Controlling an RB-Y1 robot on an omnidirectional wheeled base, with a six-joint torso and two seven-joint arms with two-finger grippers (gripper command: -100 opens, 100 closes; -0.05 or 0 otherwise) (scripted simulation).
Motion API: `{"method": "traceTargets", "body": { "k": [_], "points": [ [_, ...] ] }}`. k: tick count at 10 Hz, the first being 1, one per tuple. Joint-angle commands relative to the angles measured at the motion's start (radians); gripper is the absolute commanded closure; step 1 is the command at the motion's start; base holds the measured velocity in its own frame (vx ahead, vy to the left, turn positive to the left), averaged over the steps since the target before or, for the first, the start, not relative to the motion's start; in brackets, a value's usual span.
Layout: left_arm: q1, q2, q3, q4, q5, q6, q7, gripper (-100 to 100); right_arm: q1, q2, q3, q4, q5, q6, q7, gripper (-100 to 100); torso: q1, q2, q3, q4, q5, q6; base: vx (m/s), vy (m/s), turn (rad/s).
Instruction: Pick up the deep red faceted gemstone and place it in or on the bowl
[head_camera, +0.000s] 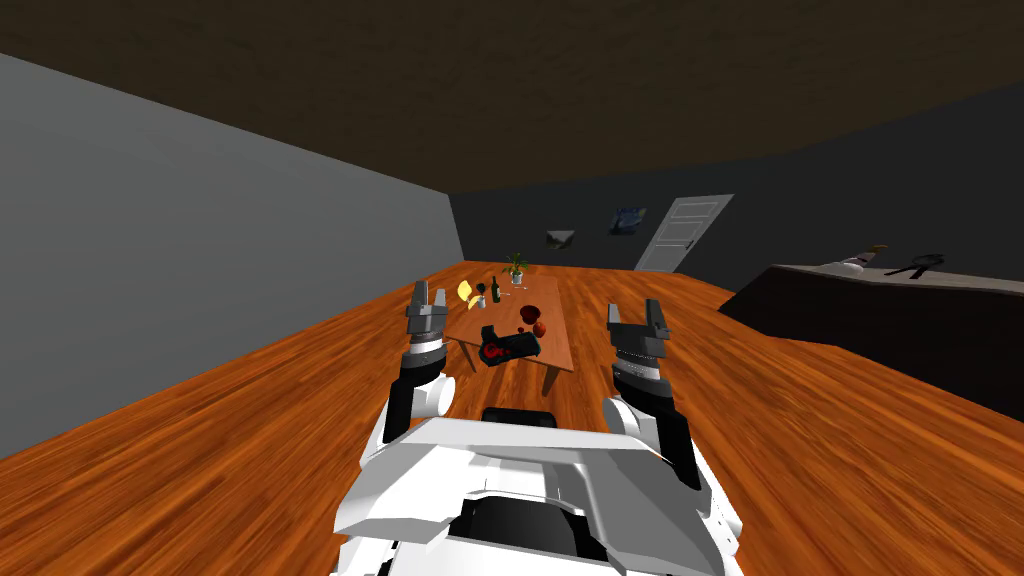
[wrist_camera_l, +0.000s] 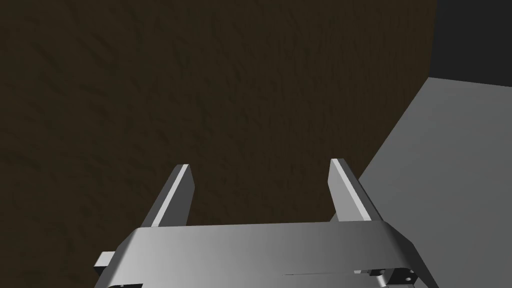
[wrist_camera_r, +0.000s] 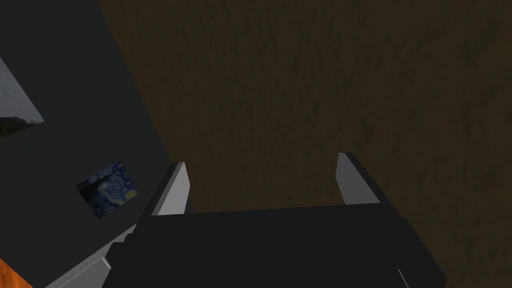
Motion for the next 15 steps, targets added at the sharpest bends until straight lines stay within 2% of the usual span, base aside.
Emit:
{"method": "traceTargets", "body": {
  "k": [1, 2, 3, 8, 9, 11, 12, 15],
  "points": [
    [0.000, 0.000, 0.000, 0.000, 0.000, 0.000, 0.000, 0, -0.006, -0.031, 0.000, 0.023, 0.011, 0.012, 0.011, -100, 0.000, 0.000, 0.000, 0.000, 0.000, 0.000, 0.014, 0.032, 0.065],
    [0.000, 0.000, 0.000, 0.000, 0.000, 0.000, 0.000, 0, -0.010, -0.044, 0.000, 0.038, 0.017, 0.020, 0.018, -100, 0.002, -0.001, 0.000, 0.000, 0.000, 0.000, 0.019, 0.050, 0.061],
    [0.000, 0.000, 0.000, 0.000, 0.000, 0.000, 0.000, 0, -0.020, -0.070, 0.000, 0.076, 0.035, 0.040, 0.037, -100, 0.003, -0.001, -0.001, 0.000, 0.001, 0.000, 0.019, 0.073, 0.113],
    [0.000, 0.000, 0.000, 0.000, 0.000, 0.000, 0.000, 0, -0.055, -0.132, -0.002, 0.207, 0.100, 0.111, 0.104, -100, 0.005, -0.003, -0.002, -0.001, 0.001, 0.000, 0.035, 0.092, 0.102],
    [0.000, 0.000, 0.000, 0.000, 0.000, 0.000, 0.000, 0, -0.055, -0.132, -0.002, 0.207, 0.100, 0.111, 0.104, -100, 0.007, -0.003, -0.002, -0.001, 0.001, 0.000, 0.023, 0.068, 0.036],
    [0.000, 0.000, 0.000, 0.000, 0.000, 0.000, 0.000, 0, -0.073, -0.154, -0.002, 0.270, 0.131, 0.145, 0.137, -100, 0.004, -0.002, -0.001, 0.000, 0.001, 0.000, 0.029, 0.072, 0.111],
    [0.000, 0.000, 0.000, 0.000, 0.000, 0.000, 0.000, 0, -0.073, -0.154, -0.002, 0.270, 0.131, 0.145, 0.137, -100, 0.006, -0.002, -0.001, 0.000, 0.001, 0.000, 0.023, 0.064, 0.031],
    [0.000, 0.000, 0.000, 0.000, 0.000, 0.000, 0.000, 0, -0.101, -0.184, -0.002, 0.363, 0.181, 0.201, 0.190, -100, 0.005, -0.003, -0.002, -0.001, 0.001, 0.000, 0.043, 0.082, 0.113]
  ]
}}
